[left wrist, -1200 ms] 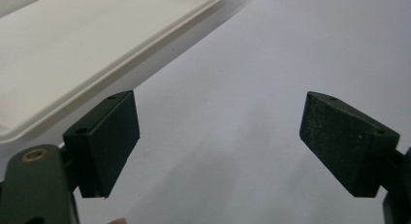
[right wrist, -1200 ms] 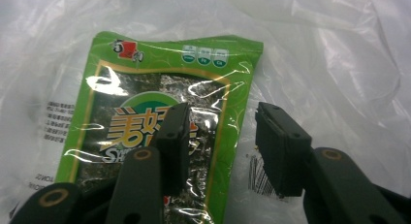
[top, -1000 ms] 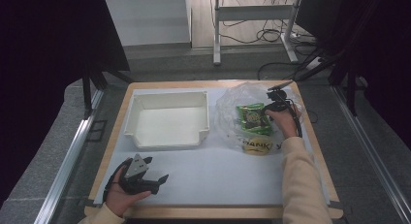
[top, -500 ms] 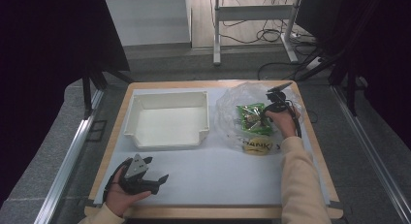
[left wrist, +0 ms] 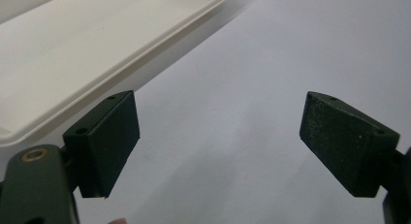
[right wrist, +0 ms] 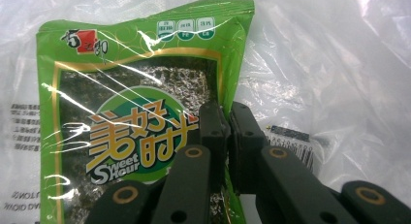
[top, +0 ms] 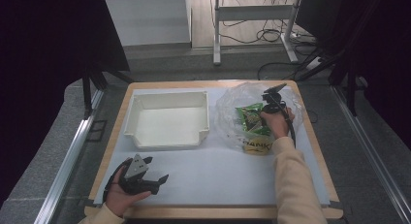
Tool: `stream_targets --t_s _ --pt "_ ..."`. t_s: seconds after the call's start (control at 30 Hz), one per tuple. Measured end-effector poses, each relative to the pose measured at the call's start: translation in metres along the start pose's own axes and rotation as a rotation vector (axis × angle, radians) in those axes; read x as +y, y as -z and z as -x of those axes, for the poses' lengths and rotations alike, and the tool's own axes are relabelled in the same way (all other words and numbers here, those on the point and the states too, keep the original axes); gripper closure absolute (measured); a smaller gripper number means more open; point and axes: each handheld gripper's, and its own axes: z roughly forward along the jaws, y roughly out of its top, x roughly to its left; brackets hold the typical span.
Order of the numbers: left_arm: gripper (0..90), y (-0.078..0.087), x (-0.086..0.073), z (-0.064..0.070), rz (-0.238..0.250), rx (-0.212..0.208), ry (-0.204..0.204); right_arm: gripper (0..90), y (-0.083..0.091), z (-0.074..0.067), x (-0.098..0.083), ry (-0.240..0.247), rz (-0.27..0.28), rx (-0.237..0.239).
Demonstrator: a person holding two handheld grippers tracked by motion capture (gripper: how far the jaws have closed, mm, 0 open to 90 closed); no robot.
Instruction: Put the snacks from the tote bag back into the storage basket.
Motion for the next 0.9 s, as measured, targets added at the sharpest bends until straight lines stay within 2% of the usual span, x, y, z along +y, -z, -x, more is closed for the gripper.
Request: stream_targets --t_s 0.03,0.17,0.47,0.5,0.57,0.8,0.9 --pt "14.4 0.000 0.000 0.000 0.001 0.000 0.000 87.3 0.000 -0.004 -0.001 0.017 0.005 -0.022" --pt "14.4 0.000 0.000 0.000 0.001 0.000 0.000 87.9 0.001 -0.005 -0.001 0.017 0.007 -0.026" --pt "14.4 0.000 0.000 0.000 -0.002 0.000 -0.001 89.5 0.003 0.003 -0.001 -0.024 0.010 0.033" --pt "14.4 0.000 0.000 0.000 -0.001 0.001 -0.001 89.6 0.004 0.004 -0.001 -0.025 0.007 0.059" --pt "14.4 0.000 0.000 -0.001 0.000 0.000 0.001 89.7 0.005 0.005 -0.002 -0.033 0.010 0.072" --pt "14.4 0.001 0.000 -0.001 0.001 0.003 0.002 89.9 0.015 0.008 -0.006 -0.032 0.061 0.100" --pt "14.5 0.001 0.000 -0.001 0.001 0.004 0.002 90.0 0.026 0.009 -0.008 -0.020 0.112 0.105"
